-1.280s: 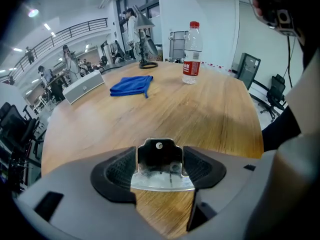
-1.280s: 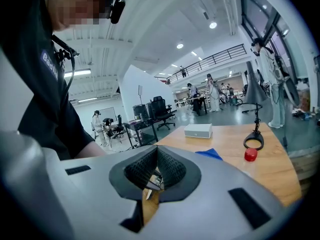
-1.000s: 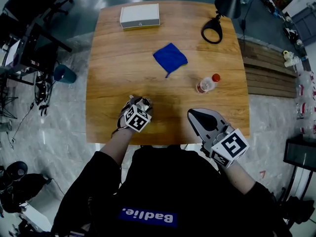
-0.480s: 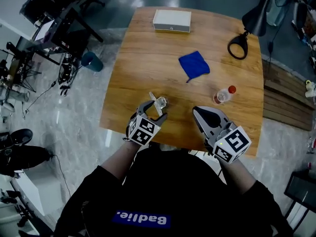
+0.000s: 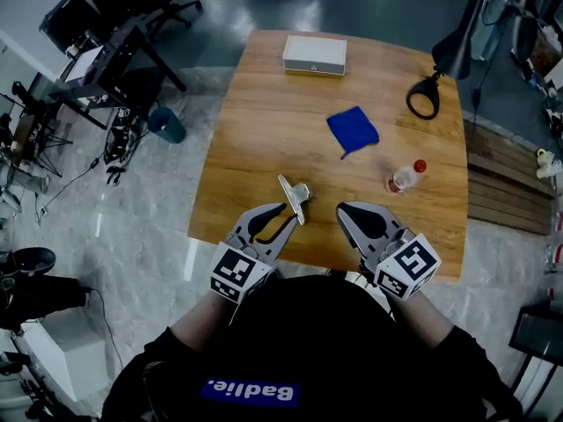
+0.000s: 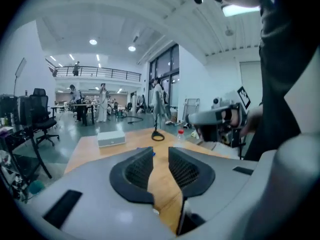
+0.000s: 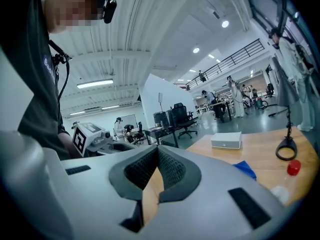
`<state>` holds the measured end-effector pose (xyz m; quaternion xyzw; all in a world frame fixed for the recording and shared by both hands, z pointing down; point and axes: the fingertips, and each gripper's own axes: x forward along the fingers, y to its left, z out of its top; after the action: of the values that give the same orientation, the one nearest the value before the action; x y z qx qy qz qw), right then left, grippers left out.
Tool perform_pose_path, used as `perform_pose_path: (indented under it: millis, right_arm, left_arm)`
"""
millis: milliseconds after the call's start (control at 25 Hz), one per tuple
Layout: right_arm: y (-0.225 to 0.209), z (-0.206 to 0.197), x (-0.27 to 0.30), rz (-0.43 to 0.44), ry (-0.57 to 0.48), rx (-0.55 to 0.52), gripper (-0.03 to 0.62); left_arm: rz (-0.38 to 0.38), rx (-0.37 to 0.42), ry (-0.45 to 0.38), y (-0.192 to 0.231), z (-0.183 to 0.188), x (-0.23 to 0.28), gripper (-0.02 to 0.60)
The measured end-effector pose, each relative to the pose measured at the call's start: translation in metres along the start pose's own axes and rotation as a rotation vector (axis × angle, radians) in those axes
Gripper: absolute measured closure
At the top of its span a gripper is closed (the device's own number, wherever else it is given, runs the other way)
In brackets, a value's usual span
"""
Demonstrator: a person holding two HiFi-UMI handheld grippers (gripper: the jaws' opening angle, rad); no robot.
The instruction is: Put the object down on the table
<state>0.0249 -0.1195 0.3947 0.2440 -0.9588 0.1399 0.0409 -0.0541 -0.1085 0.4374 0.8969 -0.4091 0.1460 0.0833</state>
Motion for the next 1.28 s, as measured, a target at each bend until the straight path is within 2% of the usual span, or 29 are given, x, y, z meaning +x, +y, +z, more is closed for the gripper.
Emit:
perform_pose_path:
  millis: [80, 200, 400, 520, 840, 1280]
  right_arm:
    - [0.014, 0.003, 0.009, -0.010, 0.002, -0.010, 0.589]
    - [0.034, 0.010, 0.019, -0.019, -0.002, -0.041, 0.589]
    - [0.056, 0.028, 0.022, -0.035, -0.062, -0.101, 0.589]
    - [0.063, 0.028, 0.020, -0.048, -0.089, -0.106, 0.589]
    - [0.083, 0.035, 0.013, -0.062, -0.146, -0.147, 0.589]
    - [0.088, 0.041, 0.011, -0.057, -0.156, -0.177, 0.589]
  left_arm:
    - [-0.039, -0.014, -0.088, 0.001, 0.025, -0.015, 0.520]
    - [-0.080, -0.058, -0.194, 0.002, 0.059, -0.038, 0.572]
    - [-0.174, -0.095, -0.299, -0.010, 0.093, -0.059, 0.574]
    - [-0.204, -0.114, -0.293, -0.017, 0.089, -0.062, 0.574]
    - [-0.252, -0.083, -0.260, -0.028, 0.074, -0.065, 0.574]
    - [-0.252, -0.101, -0.269, -0.034, 0.081, -0.069, 0.574]
